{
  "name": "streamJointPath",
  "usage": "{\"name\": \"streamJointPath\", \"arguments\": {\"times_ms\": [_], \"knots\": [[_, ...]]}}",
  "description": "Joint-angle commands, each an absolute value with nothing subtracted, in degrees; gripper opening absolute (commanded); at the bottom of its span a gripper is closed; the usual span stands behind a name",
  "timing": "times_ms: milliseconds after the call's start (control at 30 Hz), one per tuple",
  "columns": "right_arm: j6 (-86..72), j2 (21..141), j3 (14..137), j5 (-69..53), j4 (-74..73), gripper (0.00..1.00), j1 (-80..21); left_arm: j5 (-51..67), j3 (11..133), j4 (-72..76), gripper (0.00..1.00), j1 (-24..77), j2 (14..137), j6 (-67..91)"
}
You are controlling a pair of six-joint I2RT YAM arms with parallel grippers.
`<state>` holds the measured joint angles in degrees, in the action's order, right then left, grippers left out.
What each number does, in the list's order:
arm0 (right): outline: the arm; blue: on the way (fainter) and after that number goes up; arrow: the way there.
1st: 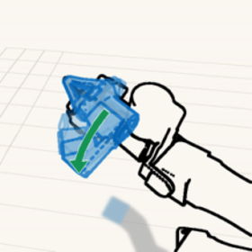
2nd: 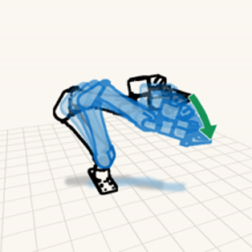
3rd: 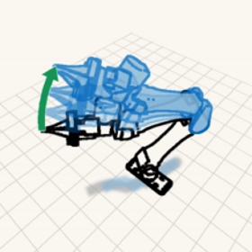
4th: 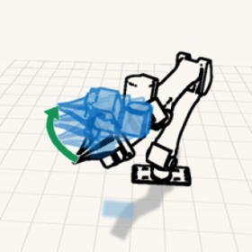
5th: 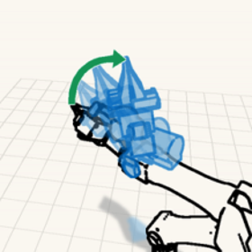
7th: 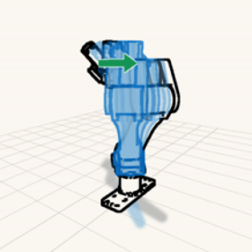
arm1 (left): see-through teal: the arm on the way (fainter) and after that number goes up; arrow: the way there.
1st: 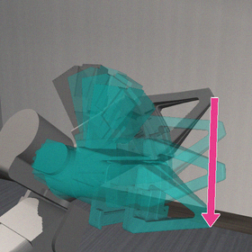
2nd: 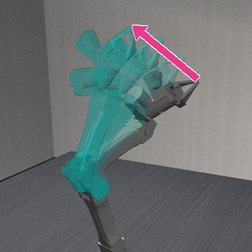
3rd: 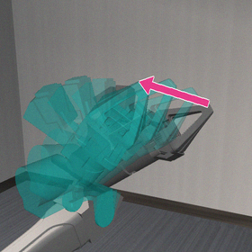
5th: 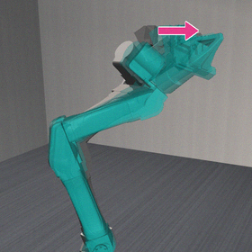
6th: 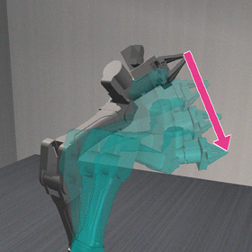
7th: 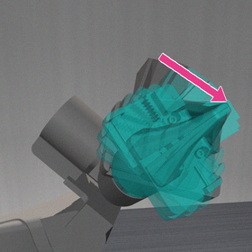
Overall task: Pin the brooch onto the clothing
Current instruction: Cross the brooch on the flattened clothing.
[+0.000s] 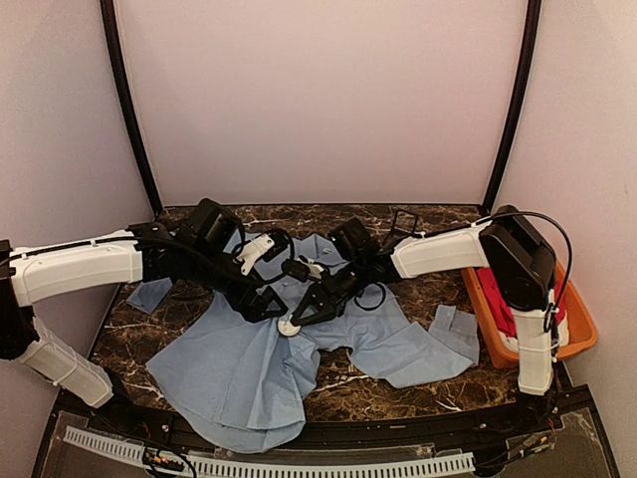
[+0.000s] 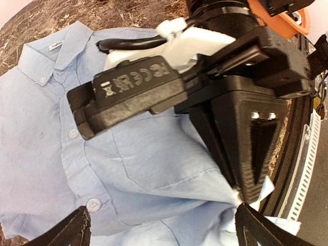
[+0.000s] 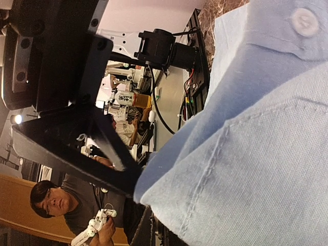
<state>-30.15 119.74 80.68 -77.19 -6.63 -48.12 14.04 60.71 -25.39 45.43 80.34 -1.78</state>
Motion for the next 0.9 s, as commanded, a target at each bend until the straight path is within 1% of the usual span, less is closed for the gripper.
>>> {"name": "streamJointPath", "arguments": {"times_ms": [0, 100, 200, 367, 467, 567, 867], "knots": [[-35.97, 118.17, 78.45, -77.97, 4.98, 0.00, -46.88, 15.73, 60.50, -26.46, 0.99, 45.79, 77.07, -1.14], [-39.13, 117.97, 77.09, -78.57, 8.99, 0.00, -46.60, 15.31, 60.65, -28.19, 0.99, 45.68, 76.15, -1.36], [-39.89, 117.97, 76.78, -78.66, 10.00, 0.00, -46.45, 15.08, 60.59, -29.17, 0.99, 45.55, 74.89, -1.55], [-40.48, 118.06, 76.48, -78.53, 10.28, 0.00, -46.48, 19.44, 60.07, -29.70, 0.99, 45.35, 72.97, -3.72], [-40.58, 117.77, 76.38, -78.37, 10.28, 0.00, -46.50, 19.86, 59.22, -30.23, 0.99, 45.35, 73.76, -4.63], [-40.63, 117.28, 76.29, -78.40, 10.28, 0.00, -46.65, 17.51, 58.12, -29.54, 0.99, 45.35, 75.21, -4.77], [-40.68, 116.79, 76.38, -78.33, 9.95, 0.00, -47.19, 18.41, 58.45, -26.77, 0.98, 44.35, 78.68, -5.49]]}}
